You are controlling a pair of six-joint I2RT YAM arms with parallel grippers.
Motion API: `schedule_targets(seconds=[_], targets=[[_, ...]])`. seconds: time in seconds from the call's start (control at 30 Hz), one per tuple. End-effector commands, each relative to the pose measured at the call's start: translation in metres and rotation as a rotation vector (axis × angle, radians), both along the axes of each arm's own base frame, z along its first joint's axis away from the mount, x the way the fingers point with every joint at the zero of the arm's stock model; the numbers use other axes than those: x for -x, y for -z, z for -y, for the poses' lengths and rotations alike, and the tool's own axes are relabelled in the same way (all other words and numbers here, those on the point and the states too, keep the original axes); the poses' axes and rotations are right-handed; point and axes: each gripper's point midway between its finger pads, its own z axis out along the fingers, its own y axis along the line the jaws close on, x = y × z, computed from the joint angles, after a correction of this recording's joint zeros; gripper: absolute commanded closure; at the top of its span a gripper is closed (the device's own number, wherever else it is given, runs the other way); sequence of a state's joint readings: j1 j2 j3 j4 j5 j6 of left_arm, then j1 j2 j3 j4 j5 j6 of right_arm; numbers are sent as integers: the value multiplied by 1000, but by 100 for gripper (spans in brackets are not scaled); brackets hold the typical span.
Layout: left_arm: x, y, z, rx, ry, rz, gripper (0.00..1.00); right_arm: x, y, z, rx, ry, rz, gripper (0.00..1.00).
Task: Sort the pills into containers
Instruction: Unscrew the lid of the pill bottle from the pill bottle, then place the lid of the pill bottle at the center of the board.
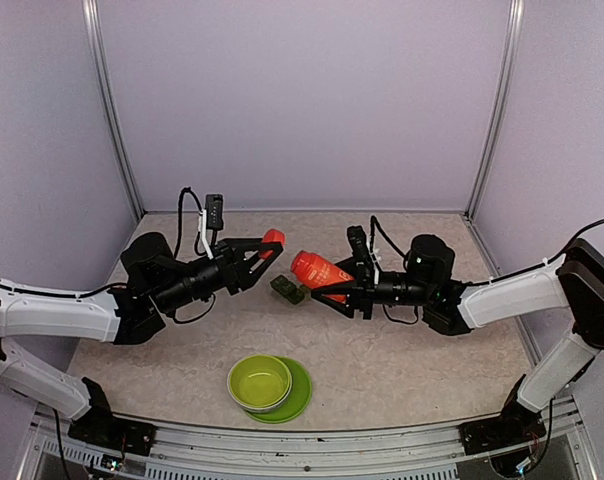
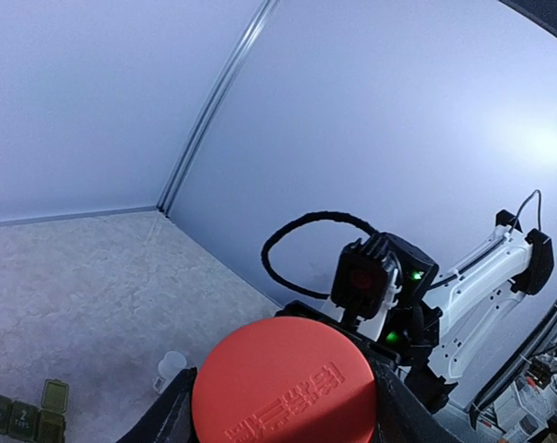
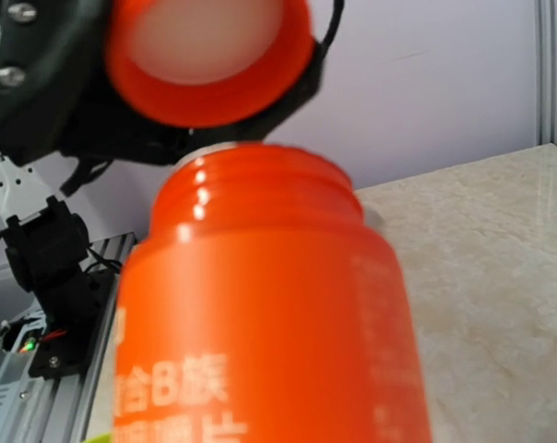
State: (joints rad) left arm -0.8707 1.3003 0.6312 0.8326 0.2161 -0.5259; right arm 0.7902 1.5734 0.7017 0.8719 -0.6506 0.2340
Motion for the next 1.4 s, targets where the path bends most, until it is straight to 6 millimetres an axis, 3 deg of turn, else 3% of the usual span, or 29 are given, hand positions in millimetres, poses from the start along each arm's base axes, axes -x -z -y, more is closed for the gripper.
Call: schedule_targets(seconds=[0.0, 0.4, 0.83, 1.07, 1.37], targets=[[-28, 32, -23, -97, -148, -78, 47, -3, -17, 12, -52, 19, 68, 67], [-69, 123, -76, -289, -344, -251, 47, -6, -8, 17, -27, 37, 64, 67], [-91, 219, -90, -476, -400, -444, 47, -11, 1, 20, -12, 59, 46, 66], [-99, 249, -89, -540, -423, -508, 48, -14, 3, 21, -5, 65, 42, 65], [-105, 271, -92, -666, -493, -518, 47, -18, 2, 24, -3, 74, 37, 65]])
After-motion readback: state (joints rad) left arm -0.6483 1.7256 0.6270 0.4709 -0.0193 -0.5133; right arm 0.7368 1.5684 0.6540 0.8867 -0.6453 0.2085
